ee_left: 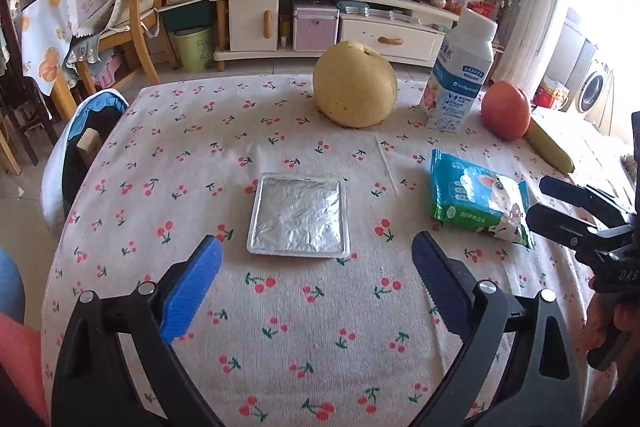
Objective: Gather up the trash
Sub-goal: 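Grasp the silver foil tray with the left gripper while the right grasps the blue cow wipes pack, then lift the foil tray and wipes pack with both grippers toward the pink bin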
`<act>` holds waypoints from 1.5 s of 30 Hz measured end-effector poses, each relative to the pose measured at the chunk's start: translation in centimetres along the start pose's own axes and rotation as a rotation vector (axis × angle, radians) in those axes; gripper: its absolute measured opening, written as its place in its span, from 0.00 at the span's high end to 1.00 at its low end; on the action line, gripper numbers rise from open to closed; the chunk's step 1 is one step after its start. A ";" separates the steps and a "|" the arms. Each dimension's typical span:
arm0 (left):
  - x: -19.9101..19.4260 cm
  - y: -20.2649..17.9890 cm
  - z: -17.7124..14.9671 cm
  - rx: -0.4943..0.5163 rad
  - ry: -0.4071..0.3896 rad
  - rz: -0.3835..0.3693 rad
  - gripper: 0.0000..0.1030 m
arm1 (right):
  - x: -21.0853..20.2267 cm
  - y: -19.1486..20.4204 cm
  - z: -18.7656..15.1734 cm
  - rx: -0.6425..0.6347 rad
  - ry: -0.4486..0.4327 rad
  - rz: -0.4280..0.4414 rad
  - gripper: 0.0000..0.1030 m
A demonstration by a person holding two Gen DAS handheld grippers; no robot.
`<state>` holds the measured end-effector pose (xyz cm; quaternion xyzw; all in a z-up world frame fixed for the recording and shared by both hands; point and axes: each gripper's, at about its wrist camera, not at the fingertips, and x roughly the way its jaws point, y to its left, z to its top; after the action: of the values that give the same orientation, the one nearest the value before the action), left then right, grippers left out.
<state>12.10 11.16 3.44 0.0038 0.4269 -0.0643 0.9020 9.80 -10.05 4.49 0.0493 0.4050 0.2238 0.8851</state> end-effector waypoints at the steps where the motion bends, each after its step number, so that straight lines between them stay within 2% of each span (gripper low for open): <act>1: 0.5 0.0 0.2 0.009 0.009 0.006 0.07 | 0.4 -0.2 0.4 -0.003 0.005 0.016 0.08; 5: 2.4 0.3 0.9 0.020 0.047 0.022 0.07 | 1.9 -0.7 1.8 -0.018 0.033 0.078 0.08; 8: 3.4 0.4 1.2 0.025 0.065 0.024 0.07 | 3.0 -0.6 2.2 -0.076 0.059 0.051 0.08; 12: 4.0 0.3 1.4 0.045 0.060 0.027 0.07 | 4.8 -0.5 1.9 -0.105 0.120 0.083 0.08; 13: 4.1 0.2 1.3 0.049 0.063 0.023 0.09 | 4.8 -0.5 1.9 -0.105 0.120 0.083 0.08; 15: 4.3 -0.1 1.3 0.061 0.067 0.029 0.21 | 4.9 0.1 1.7 -0.132 0.124 0.090 0.07; 17: 4.3 -0.3 1.3 0.069 0.063 0.036 0.23 | 5.0 0.6 1.5 -0.157 0.133 0.094 0.07; 19: 4.3 -0.4 1.3 0.070 0.060 0.035 0.25 | 5.3 1.4 1.3 -0.191 0.142 0.048 0.07; 23: 3.8 -0.8 1.1 0.073 0.047 0.033 0.37 | 5.3 1.9 1.0 -0.207 0.147 0.019 0.07; 25: 3.7 -0.9 0.9 0.071 0.044 0.034 0.38 | 5.3 2.2 0.9 -0.213 0.149 -0.009 0.11; 29: 3.4 -1.1 0.5 0.064 0.046 0.036 0.38 | 5.0 2.2 0.5 -0.219 0.134 -0.089 0.28; 33: 2.8 -1.1 -0.1 0.065 0.047 0.032 0.38 | 4.6 2.1 0.2 -0.217 0.126 -0.108 0.36; 45: -1.5 -0.3 -3.4 0.008 0.009 -0.007 0.38 | 2.9 3.3 -1.3 -0.201 0.099 -0.143 0.51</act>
<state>8.48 11.20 2.45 0.0062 0.4308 -0.0692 0.8998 9.34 -5.98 2.52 -0.0798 0.4261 0.2016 0.8783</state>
